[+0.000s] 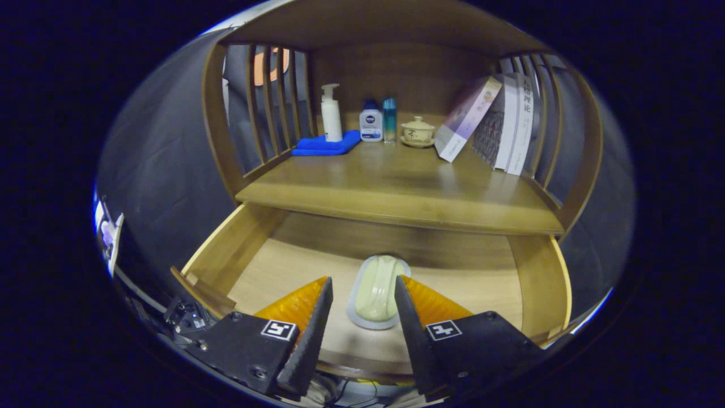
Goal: Pull open the drawer, take out the items inside it, and place them on the countertop above the cabinet.
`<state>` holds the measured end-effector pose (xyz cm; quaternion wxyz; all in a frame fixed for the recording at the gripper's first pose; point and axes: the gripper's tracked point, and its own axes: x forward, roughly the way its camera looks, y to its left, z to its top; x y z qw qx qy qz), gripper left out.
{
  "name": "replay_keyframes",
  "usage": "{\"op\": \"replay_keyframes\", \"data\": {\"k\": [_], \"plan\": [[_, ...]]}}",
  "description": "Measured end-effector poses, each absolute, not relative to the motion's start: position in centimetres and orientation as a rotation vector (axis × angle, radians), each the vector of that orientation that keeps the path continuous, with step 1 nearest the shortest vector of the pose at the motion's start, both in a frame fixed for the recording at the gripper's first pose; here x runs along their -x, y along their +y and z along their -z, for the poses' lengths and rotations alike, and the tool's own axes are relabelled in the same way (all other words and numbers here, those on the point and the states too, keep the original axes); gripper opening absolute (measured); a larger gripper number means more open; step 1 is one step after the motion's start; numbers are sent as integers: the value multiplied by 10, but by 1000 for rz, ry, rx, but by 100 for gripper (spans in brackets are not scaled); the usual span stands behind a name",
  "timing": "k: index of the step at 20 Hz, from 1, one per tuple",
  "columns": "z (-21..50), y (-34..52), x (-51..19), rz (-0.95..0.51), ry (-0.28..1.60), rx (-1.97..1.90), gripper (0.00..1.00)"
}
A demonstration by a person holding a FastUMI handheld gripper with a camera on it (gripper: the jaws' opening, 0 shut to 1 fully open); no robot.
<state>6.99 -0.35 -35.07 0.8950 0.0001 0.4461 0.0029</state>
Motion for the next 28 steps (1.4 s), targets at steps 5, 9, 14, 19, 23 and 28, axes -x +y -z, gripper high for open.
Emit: {"op": "replay_keyframes", "data": {"k": [5,9,14,19,23,28], "plan": [[385,-10,-83,-26,1060,9,68],[413,-18,-77,9,1170,-34,65],[421,-27,-80,27,1203,-5,51],[422,-26,-82,2,1204,9,39],[419,-21,-82,12,1196,-32,21],[397,-20,-85,0,1157,-22,19]]}}
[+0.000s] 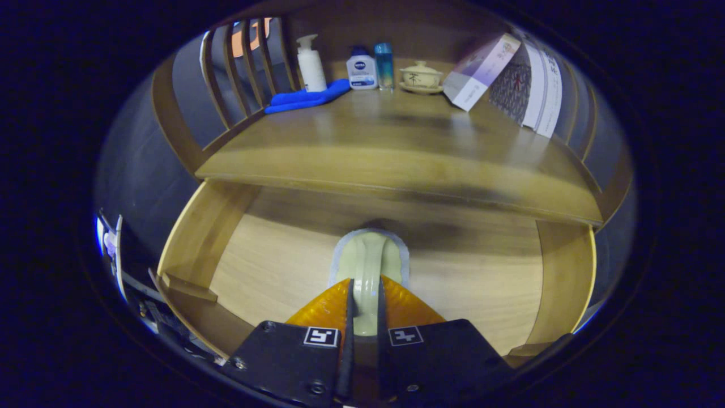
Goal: Pull open the drawer, take out the items inside it, and place them on the countertop above the cabinet.
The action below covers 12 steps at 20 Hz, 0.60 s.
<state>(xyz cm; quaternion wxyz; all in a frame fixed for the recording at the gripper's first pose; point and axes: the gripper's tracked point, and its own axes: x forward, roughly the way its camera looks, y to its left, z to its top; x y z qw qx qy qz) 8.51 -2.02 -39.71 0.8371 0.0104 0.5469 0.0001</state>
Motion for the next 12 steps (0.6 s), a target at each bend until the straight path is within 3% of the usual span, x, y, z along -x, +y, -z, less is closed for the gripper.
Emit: {"op": "replay_keyframes", "data": {"k": [12], "plan": [[305,-21,-93,-8,1053,-96,19]]}}
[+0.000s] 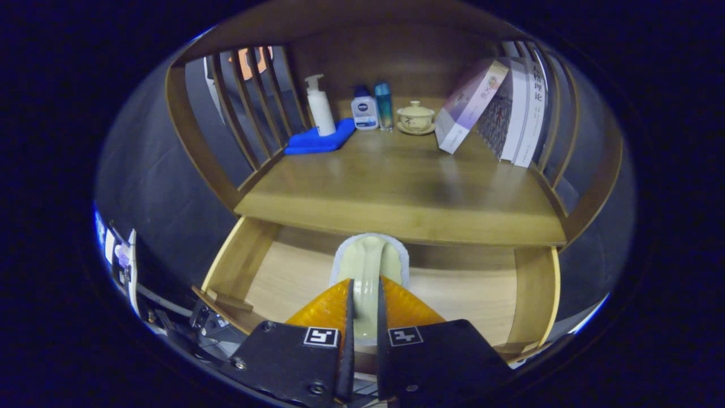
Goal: Pull open the drawer, take out the items inside it, and place them on the countertop above the cabinet.
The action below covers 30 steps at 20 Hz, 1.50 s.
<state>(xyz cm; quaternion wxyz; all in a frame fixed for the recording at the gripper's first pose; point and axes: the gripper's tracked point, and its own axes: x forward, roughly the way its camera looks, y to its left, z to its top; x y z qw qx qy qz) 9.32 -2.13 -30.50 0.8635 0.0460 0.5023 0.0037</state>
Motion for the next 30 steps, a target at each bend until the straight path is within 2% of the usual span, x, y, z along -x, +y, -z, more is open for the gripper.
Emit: {"op": "replay_keyframes", "data": {"k": [7,14,30], "plan": [[278,-37,-121,31,989,-51,19],[284,-57,-172,105,988,-21,19],[311,-59,-257,148,1001,-54,19]]}}
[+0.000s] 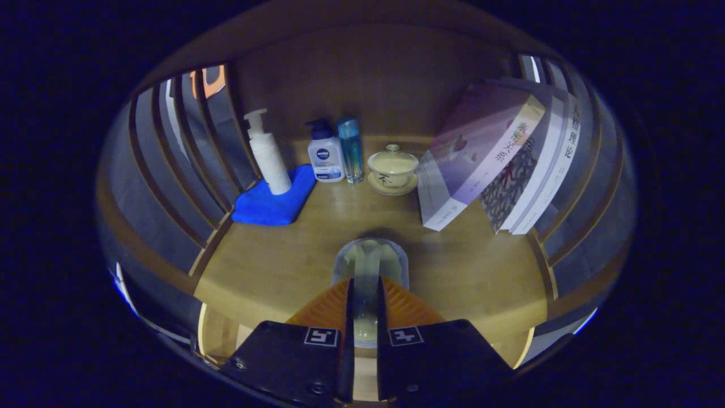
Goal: Pull open the drawer, take out the items inside it, and place them on the countertop above the cabinet.
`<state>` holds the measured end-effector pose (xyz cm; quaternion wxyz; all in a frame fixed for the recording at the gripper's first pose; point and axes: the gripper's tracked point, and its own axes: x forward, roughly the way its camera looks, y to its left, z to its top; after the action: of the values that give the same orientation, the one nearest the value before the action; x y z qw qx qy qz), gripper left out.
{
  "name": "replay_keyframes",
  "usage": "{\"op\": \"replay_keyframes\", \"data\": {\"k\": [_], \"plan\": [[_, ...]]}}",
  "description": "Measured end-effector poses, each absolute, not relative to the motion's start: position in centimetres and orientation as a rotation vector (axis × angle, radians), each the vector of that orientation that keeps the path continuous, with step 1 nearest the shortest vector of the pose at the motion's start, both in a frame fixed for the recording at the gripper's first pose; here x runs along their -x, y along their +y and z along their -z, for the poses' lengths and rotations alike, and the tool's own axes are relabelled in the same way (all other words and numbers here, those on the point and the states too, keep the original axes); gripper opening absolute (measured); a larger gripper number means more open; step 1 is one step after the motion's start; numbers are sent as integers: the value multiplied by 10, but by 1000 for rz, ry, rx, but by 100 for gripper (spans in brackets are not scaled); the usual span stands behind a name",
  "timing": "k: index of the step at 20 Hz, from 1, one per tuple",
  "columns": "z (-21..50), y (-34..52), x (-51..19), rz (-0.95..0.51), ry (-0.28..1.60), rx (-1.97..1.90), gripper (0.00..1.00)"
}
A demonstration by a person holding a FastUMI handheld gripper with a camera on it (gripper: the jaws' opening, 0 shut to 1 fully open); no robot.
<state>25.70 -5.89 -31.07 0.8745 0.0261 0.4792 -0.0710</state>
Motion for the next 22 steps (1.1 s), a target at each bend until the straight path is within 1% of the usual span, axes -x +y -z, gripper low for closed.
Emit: {"op": "replay_keyframes", "data": {"k": [4,8,12,14,15,22], "plan": [[325,-56,-264,163,1000,-80,19],[326,-59,-269,165,970,-23,29],[308,-50,-265,137,890,37,52],[306,-43,-251,117,885,43,72],[302,-38,-246,107,879,40,79],[261,-19,-191,36,743,34,81]]}}
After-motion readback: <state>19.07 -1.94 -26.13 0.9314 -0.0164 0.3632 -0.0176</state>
